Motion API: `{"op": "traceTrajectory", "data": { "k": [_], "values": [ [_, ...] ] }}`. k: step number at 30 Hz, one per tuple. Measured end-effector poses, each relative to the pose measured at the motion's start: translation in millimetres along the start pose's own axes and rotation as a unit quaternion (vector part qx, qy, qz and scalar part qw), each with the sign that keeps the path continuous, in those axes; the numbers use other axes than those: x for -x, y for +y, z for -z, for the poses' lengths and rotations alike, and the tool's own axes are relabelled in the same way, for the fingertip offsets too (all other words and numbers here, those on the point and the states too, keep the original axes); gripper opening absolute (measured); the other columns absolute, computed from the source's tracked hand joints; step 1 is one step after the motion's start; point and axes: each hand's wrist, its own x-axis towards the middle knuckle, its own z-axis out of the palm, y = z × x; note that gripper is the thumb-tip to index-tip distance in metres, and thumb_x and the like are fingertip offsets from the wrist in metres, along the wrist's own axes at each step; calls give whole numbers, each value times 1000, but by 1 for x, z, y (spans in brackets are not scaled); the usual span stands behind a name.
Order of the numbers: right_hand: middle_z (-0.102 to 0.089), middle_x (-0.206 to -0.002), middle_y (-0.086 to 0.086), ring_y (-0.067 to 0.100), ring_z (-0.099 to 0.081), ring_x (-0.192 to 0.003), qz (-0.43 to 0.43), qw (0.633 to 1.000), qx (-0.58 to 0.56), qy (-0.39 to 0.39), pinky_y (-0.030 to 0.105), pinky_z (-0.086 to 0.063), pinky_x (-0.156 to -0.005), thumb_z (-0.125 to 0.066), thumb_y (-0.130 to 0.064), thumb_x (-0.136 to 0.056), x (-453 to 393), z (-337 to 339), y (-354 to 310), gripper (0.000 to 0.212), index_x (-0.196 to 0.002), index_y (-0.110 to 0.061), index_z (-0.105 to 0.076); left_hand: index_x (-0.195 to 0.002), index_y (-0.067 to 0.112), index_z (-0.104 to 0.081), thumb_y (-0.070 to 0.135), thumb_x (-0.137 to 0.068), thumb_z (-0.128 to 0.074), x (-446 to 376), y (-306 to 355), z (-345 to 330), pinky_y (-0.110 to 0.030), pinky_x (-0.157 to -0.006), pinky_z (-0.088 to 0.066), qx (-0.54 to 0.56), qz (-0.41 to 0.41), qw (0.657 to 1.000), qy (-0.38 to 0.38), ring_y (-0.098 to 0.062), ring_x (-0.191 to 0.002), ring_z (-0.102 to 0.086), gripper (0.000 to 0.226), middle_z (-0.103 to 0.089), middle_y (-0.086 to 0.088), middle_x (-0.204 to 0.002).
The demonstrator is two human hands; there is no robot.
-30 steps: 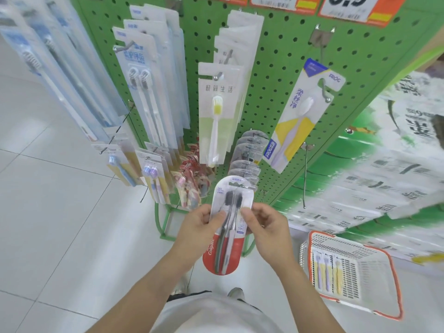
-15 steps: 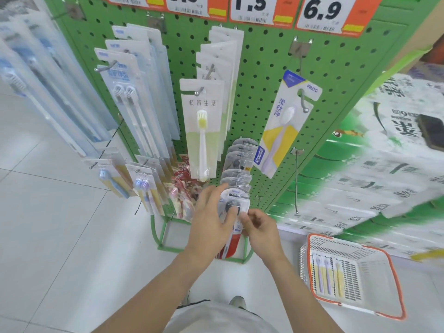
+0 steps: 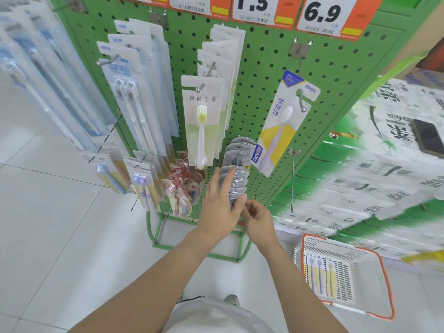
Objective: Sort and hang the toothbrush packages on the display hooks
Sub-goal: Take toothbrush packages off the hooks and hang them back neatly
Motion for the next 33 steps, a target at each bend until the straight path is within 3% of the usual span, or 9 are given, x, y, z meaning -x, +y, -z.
{"op": "traceTrajectory", "data": {
  "k": [4, 10, 15, 17, 19, 24, 28, 30, 33],
  "values": [
    [-75, -83, 7, 28, -72, -77, 22, 999, 18, 28, 57, -58, -79, -65, -26, -99, 0, 0, 6, 16, -93, -11, -70, -157, 37, -22, 42, -99, -46, -5, -4, 0, -47, -124, -20, 10, 3, 1000, -11, -22, -155, -10, 63, -11, -6, -167],
    [-76, -83, -2, 23, -72, -80, 48, 998, 25, 45, 55, -59, -82, -69, -25, -96, 0, 8, 10, 9, -89, -23, -73, -158, 30, -23, 25, -103, -51, -7, 5, 1, -32, -121, -15, 66, 16, 997, -26, -16, -154, -8, 61, -7, -6, -166],
    [-77, -84, -3, 18, -72, -84, 42, 998, 15, 39, 45, -58, -84, -73, -21, -93, -3, 14, 10, 4, -93, -18, -76, -157, 26, -27, 19, -103, -52, -9, -4, 0, -41, -124, -22, 86, 2, 996, -25, -18, -154, -13, 60, -13, -7, -165],
    [-76, -80, -3, 13, -69, -76, 45, 998, 21, 35, 39, -56, -79, -73, -16, -93, -4, 14, 7, 4, -93, -13, -75, -156, 22, -29, 16, -102, -53, -9, -3, 0, -33, -123, -19, 90, -6, 996, -17, -13, -152, -14, 59, -15, -7, -164],
    [-77, -82, 1, 17, -70, -76, 45, 998, 20, 38, 45, -58, -81, -73, -18, -92, -7, 12, 7, 5, -93, -14, -75, -157, 20, -28, 17, -102, -54, -8, 1, 0, -22, -120, -16, 94, -5, 996, -6, -3, -148, -13, 60, -13, -8, -164],
    [-77, -84, 5, 24, -73, -78, 30, 998, 18, 48, 50, -60, -80, -73, -22, -93, -10, 7, 10, 11, -95, -11, -76, -159, 30, -21, 29, -100, -58, -5, -1, -7, -49, -122, -26, 100, 26, 994, 23, -16, -155, -6, 70, -10, -9, -165],
    [-78, -90, 5, 25, -73, -87, 10, 999, 28, 23, 38, -59, -84, -71, -7, -91, -14, 9, 8, 8, -97, -9, -75, -159, 35, -18, 31, -102, -55, -6, -1, -8, -50, -122, -26, 94, 27, 995, 26, -16, -155, -5, 68, -9, -10, -166],
    [-77, -94, 1, 18, -72, -91, -14, 999, 9, 30, 26, -57, -85, -63, 6, -90, -17, 12, 3, 23, -98, -12, -73, -158, 38, -17, 33, -102, -52, -7, 1, -7, -48, -122, -26, 85, 25, 996, 23, -17, -155, -6, 66, -8, -10, -166],
    [-74, -95, 2, 16, -70, -91, -30, 993, -55, 103, 33, -58, -85, -57, 3, -96, -27, 14, -6, 24, -96, -17, -70, -158, 39, -17, 34, -103, -51, -7, 2, -7, -46, -122, -25, 78, 24, 997, 14, -19, -155, -8, 65, -8, -10, -166]
  ]
}}
